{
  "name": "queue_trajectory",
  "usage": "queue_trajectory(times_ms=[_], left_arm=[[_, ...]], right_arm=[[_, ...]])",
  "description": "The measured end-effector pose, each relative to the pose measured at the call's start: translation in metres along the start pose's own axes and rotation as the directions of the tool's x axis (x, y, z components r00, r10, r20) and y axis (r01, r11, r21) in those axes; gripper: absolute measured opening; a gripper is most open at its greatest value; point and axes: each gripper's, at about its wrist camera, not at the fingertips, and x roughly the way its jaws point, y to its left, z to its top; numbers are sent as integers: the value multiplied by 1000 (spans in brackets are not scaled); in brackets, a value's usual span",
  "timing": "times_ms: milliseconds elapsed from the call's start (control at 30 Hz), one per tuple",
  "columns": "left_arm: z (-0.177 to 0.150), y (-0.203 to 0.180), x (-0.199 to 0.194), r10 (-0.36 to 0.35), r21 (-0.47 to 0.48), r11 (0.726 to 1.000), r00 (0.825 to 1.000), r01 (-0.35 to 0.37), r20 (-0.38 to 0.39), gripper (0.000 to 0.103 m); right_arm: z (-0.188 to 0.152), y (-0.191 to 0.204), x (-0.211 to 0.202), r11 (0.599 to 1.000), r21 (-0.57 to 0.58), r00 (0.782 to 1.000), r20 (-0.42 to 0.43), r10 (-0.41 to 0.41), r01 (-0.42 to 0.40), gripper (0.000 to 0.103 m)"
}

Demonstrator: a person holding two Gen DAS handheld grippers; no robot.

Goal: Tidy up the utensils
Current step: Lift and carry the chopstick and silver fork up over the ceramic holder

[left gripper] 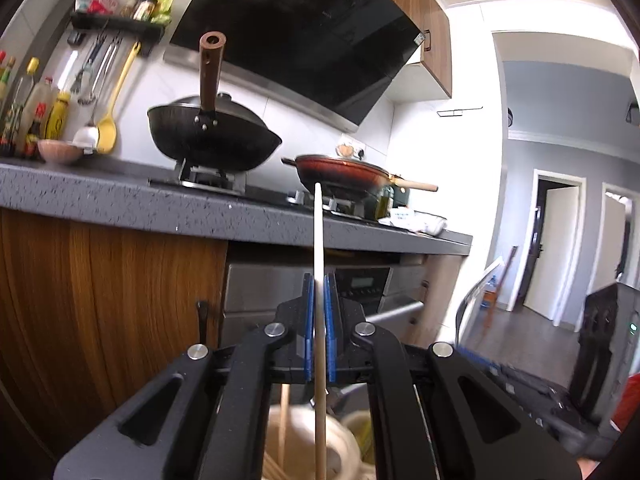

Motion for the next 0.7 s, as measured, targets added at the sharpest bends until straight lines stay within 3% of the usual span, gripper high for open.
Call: queue_trajectory(times_ms=[267,700], left_arm=[[-20,2,25,32,43,999,999,-31,-22,5],[-38,1,-12,-4,77,997,991,14,-133,5]], right_arm=[[-13,1,12,1000,-30,999,-53,-7,6,6],[-31,6,24,997,-74,989,-149,-17,6,6]])
